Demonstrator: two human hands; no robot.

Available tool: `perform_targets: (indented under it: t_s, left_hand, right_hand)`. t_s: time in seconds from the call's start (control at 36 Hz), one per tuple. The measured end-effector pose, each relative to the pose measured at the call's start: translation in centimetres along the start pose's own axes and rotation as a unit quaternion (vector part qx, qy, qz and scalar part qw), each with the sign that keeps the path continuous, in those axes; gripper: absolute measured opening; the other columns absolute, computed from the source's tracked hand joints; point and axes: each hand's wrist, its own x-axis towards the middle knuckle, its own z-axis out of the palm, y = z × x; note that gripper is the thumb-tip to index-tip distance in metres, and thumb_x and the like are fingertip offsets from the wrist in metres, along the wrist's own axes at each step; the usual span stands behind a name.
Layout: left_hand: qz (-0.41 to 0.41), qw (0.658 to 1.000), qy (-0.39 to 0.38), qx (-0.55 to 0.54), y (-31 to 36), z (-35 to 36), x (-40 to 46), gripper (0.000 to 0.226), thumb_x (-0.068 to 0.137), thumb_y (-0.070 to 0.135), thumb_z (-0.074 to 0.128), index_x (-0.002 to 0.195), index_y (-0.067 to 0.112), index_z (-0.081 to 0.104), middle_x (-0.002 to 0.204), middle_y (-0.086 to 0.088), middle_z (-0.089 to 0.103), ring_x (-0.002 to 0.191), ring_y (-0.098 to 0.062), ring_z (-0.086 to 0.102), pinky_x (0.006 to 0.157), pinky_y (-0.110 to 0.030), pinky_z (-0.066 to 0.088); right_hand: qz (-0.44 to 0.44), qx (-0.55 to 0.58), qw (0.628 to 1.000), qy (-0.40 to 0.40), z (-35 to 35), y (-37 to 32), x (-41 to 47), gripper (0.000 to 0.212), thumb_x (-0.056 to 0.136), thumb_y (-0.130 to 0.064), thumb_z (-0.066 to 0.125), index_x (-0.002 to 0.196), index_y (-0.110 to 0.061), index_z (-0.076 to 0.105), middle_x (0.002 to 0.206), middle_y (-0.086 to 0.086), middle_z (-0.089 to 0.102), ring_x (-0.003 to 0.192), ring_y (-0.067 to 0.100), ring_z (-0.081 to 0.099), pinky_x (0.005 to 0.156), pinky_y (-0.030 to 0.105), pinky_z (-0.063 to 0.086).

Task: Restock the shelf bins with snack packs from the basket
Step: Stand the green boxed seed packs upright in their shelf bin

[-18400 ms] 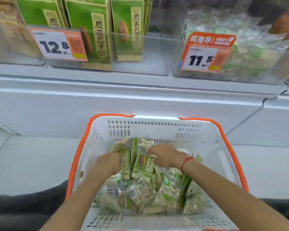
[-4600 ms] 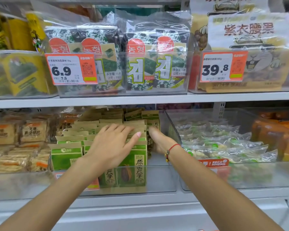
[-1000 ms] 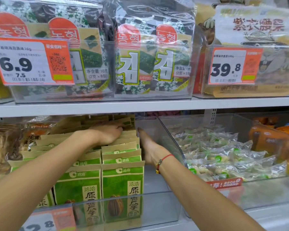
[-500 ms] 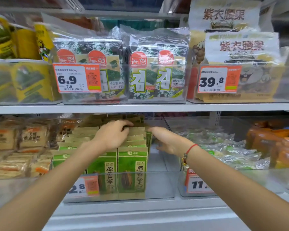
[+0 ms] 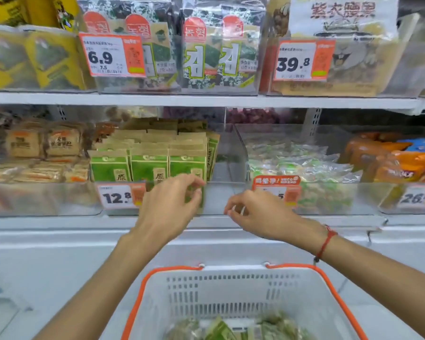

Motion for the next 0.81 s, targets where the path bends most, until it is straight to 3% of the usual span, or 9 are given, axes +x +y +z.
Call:
perform_targets:
  t_s: [0.08, 0.19, 0.39, 0.5, 0.56, 0.61, 0.69, 0.75, 0.81]
  left_hand:
    - [-0.052, 0.995, -0.087, -0.001, -0.4, 2.6, -2.8, 0.02, 0.093, 0.032, 0.05, 0.107, 0.037, 0.062, 0.086, 0.02, 0.06, 0.092, -0.008, 0.06, 0.07, -0.026, 0.041]
    - [-0.102, 0.97, -0.22, 0.006, -2.2, 7.0, -6.7, 0.021, 0.094, 0.033, 0.046, 0.108, 0.038, 0.061, 0.1, 0.018, 0.065, 0.098, -0.013, 0.061, 0.076, -0.027, 0.043]
    - [-0.138, 0.894, -0.424, 0.042, -6.5, 16.0, -14.2, 0.029, 0.098, 0.027, 0.043, 0.123, 0.031, 0.057, 0.129, 0.008, 0.058, 0.116, -0.017, 0.055, 0.089, -0.032, 0.045]
    - [-0.127, 0.848, -0.508, 0.078, -8.6, 19.2, -18.8, 0.05, 0.095, 0.011, 0.046, 0.141, 0.028, 0.04, 0.148, 0.003, 0.038, 0.131, -0.024, 0.04, 0.101, -0.04, 0.042]
    - [-0.123, 0.838, -0.527, 0.068, -9.5, 20.0, -20.8, 0.063, 0.093, 0.005, 0.045, 0.149, 0.025, 0.025, 0.156, 0.0, 0.022, 0.141, -0.026, 0.026, 0.107, -0.042, 0.036]
    - [-0.137, 0.832, -0.535, 0.055, -10.3, 20.6, -22.5, 0.067, 0.097, 0.012, 0.042, 0.152, 0.027, 0.009, 0.16, 0.0, 0.004, 0.146, -0.025, 0.01, 0.112, -0.043, 0.029]
    - [-0.133, 0.849, -0.506, 0.069, -10.6, 21.2, -24.1, 0.058, 0.101, 0.025, 0.035, 0.152, 0.03, 0.006, 0.159, 0.005, 0.004, 0.146, -0.022, 0.011, 0.111, -0.038, 0.032]
    - [-0.138, 0.87, -0.464, 0.095, -10.2, 21.4, -24.3, 0.054, 0.102, 0.035, 0.031, 0.152, 0.033, 0.009, 0.156, 0.006, 0.017, 0.144, -0.02, 0.018, 0.111, -0.036, 0.031]
    - [-0.12, 0.894, -0.412, 0.131, -10.0, 21.8, -23.8, 0.05, 0.103, 0.04, 0.027, 0.151, 0.035, 0.012, 0.147, 0.005, 0.037, 0.14, -0.02, 0.025, 0.11, -0.036, 0.026]
  right_hand:
    - [0.006, -0.049, 0.999, -0.022, 3.8, 1.0, -1.1, 0.021, 0.093, -0.031, 0.049, 0.103, -0.03, 0.066, 0.096, -0.007, 0.071, 0.092, 0.022, 0.063, 0.073, 0.032, 0.047]
    - [0.029, -0.066, 0.993, -0.09, 9.4, 2.6, -2.6, 0.025, 0.094, -0.028, 0.045, 0.109, -0.026, 0.064, 0.106, 0.002, 0.067, 0.1, 0.026, 0.06, 0.078, 0.032, 0.046]
    - [0.087, -0.038, 0.968, -0.234, 19.0, 5.5, -6.1, 0.027, 0.096, -0.023, 0.046, 0.115, -0.021, 0.064, 0.119, 0.004, 0.064, 0.107, 0.024, 0.059, 0.083, 0.031, 0.046]
    - [0.097, -0.001, 0.93, -0.354, 24.0, 7.2, -8.6, 0.032, 0.096, -0.026, 0.048, 0.126, -0.022, 0.058, 0.134, 0.002, 0.055, 0.121, 0.025, 0.051, 0.096, 0.033, 0.045]
    - [0.111, 0.047, 0.918, -0.378, 26.2, 7.3, -9.8, 0.036, 0.099, -0.021, 0.042, 0.133, -0.016, 0.051, 0.135, 0.007, 0.054, 0.119, 0.027, 0.052, 0.096, 0.037, 0.045]
    - [0.143, 0.116, 0.915, -0.359, 28.1, 6.8, -10.5, 0.036, 0.101, -0.015, 0.037, 0.134, -0.006, 0.047, 0.124, 0.016, 0.059, 0.104, 0.03, 0.058, 0.085, 0.036, 0.047]
    - [0.196, 0.171, 0.91, -0.324, 31.0, 6.2, -10.6, 0.035, 0.102, -0.018, 0.035, 0.133, -0.004, 0.041, 0.1, 0.015, 0.062, 0.072, 0.022, 0.055, 0.066, 0.033, 0.046]
    - [0.216, 0.168, 0.907, -0.32, 33.2, 6.4, -10.4, 0.04, 0.101, -0.025, 0.036, 0.137, -0.007, 0.035, 0.107, 0.012, 0.059, 0.081, 0.025, 0.059, 0.074, 0.041, 0.053]
    - [0.236, 0.15, 0.903, -0.326, 34.9, 6.6, -10.0, 0.05, 0.1, -0.035, 0.037, 0.141, -0.007, 0.029, 0.128, 0.015, 0.05, 0.105, 0.032, 0.056, 0.088, 0.047, 0.05]
